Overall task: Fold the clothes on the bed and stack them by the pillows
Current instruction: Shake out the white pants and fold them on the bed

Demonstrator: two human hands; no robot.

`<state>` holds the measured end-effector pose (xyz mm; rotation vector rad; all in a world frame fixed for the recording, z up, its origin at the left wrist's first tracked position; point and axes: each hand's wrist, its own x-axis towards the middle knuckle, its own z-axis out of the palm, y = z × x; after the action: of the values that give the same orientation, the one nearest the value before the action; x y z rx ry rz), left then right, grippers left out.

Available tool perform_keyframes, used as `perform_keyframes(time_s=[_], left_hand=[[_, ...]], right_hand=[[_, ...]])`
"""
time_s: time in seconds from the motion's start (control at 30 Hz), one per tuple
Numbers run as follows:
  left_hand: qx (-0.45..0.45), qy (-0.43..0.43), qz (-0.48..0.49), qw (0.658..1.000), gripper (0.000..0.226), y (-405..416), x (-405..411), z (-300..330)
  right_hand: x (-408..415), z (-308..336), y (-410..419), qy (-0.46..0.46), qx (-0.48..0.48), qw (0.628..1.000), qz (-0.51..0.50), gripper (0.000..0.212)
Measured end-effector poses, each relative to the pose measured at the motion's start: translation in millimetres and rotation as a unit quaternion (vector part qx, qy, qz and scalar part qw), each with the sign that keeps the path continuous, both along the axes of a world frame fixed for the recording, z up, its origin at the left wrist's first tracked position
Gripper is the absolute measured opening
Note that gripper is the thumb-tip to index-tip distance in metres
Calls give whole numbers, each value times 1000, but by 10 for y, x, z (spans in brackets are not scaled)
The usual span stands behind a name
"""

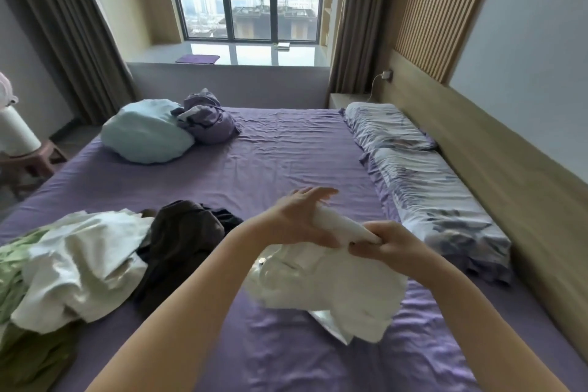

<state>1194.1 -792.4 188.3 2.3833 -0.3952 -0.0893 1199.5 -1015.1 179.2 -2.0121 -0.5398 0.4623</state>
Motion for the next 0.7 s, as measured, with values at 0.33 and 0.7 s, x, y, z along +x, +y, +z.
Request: perform_keyframes(time_s=[0.33,0.7], left_hand=[[-135,162,12,977,60,331,-195,-36],[-7,218,135,967,51,-89,-53,-1876]], right_hand=[[-461,-124,-7,161,164,973,-2,38],[-201,-2128,-329,144,-72,949,-270,16]])
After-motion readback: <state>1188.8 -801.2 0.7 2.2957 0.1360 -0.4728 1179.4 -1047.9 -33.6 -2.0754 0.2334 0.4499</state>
